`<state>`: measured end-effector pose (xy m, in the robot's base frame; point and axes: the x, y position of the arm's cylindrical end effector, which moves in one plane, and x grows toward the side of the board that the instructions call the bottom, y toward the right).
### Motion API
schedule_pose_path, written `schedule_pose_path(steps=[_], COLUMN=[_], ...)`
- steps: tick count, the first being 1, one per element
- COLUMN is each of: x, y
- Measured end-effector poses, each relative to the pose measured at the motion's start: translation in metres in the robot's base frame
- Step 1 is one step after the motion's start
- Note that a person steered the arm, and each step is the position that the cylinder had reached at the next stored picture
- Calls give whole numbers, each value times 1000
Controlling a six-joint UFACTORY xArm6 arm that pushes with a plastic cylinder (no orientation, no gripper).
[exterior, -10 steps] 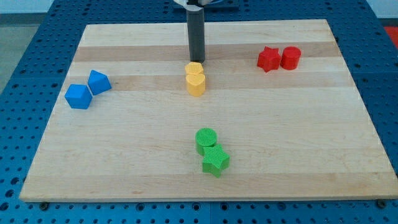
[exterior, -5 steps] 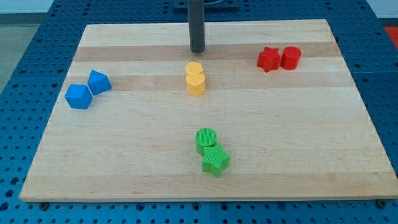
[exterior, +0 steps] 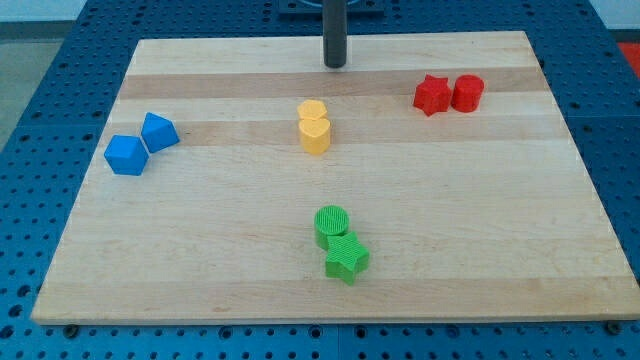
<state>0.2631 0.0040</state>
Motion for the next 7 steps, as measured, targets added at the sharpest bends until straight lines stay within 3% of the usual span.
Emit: schedule_pose_path(steps=[2, 4, 6, 7], x=[66, 132, 115, 97], y=[19, 78, 142, 142])
